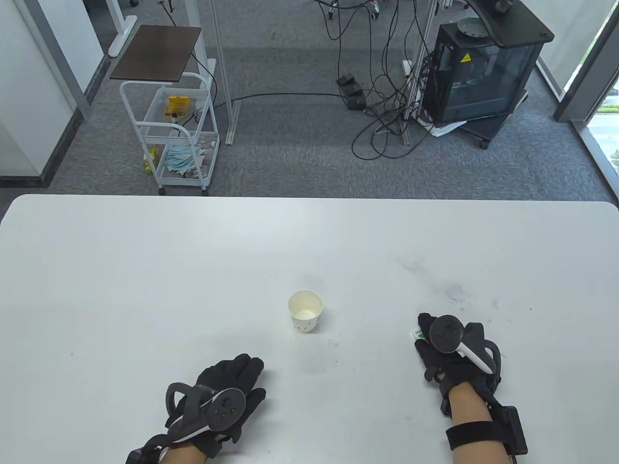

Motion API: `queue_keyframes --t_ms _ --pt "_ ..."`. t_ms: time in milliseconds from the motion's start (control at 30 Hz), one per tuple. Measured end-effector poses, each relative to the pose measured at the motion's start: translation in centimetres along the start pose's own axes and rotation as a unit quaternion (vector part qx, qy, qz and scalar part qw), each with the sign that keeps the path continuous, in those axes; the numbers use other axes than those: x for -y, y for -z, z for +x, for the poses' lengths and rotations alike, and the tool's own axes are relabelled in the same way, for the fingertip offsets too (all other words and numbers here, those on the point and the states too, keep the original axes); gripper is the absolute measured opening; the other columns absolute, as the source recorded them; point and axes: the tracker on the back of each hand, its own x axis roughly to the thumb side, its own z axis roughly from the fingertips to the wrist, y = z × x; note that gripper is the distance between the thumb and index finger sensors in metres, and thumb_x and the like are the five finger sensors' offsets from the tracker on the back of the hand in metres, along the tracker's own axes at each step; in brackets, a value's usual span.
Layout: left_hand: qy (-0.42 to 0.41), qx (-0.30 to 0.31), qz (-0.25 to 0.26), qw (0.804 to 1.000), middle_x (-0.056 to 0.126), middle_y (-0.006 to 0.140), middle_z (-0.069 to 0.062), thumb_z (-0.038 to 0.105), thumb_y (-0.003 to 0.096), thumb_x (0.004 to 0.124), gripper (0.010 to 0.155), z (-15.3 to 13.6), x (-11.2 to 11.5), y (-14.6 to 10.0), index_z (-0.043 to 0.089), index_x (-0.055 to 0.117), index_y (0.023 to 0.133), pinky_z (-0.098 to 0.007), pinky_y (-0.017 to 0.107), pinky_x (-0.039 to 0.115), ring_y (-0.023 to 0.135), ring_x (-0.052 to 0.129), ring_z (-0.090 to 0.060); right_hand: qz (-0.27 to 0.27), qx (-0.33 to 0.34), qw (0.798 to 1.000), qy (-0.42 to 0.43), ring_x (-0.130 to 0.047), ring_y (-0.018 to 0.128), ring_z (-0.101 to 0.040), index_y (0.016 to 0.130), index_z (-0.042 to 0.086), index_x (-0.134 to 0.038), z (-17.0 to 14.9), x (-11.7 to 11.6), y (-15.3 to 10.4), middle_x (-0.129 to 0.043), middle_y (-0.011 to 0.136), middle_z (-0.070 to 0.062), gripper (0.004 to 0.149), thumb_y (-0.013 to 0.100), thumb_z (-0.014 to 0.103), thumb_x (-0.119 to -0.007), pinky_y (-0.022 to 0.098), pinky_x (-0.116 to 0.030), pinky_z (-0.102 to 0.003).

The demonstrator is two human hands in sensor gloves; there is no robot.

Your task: Flick bottle cap to knock over paper cup

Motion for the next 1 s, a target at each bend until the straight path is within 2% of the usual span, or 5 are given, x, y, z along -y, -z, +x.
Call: queue_keyframes --t_ms 267,467,833,1000 --pt "-0.006 0.004 0.006 1.0 0.075 0.107 -0.001 0.064 0.0475 0.07 0.063 0.0 -0.1 -0.1 0.034 0.064 0.103 -0.046 0.064 0.079 0.087 0.09 -0.025 -0.043 0.059 0.996 -0.051 -0.065 0.094 -0.027 0.11 0.026 -0.046 2.2 -0.1 -1.7 -0.062 0.106 -0.002 0.06 0.06 0.044 -0.075 0.071 -0.06 -0.045" --pt "-0.016 0.015 0.005 1.0 0.075 0.107 -0.001 0.064 0.0479 0.07 0.063 0.1 0.0 0.1 0.034 0.064 0.103 -0.046 0.064 0.079 0.087 0.09 -0.025 -0.064 0.101 0.992 -0.033 -0.07 0.091 -0.028 0.107 0.025 -0.053 4.7 -0.4 -3.0 -0.068 0.103 -0.004 0.06 0.057 0.044 -0.078 0.067 -0.065 -0.045" --pt "-0.03 0.019 0.016 0.999 0.075 0.107 -0.002 0.064 0.0478 0.07 0.064 0.0 -0.2 0.0 0.034 0.065 0.103 -0.046 0.064 0.079 0.087 0.09 -0.026 -0.055 0.226 0.972 0.019 -0.075 0.086 -0.029 0.105 0.023 -0.059 13.4 -2.2 -4.8 -0.072 0.1 -0.006 0.059 0.053 0.042 -0.082 0.063 -0.068 -0.045" --pt "-0.029 0.011 0.012 0.999 0.075 0.107 -0.002 0.064 0.0475 0.07 0.063 -0.2 -0.1 0.0 0.034 0.065 0.103 -0.046 0.064 0.079 0.087 0.09 -0.026 -0.023 0.237 0.97 0.048 -0.076 0.084 -0.03 0.103 0.022 -0.061 17.3 -3.4 -5.1 -0.074 0.099 -0.007 0.059 0.052 0.041 -0.083 0.062 -0.069 -0.046"
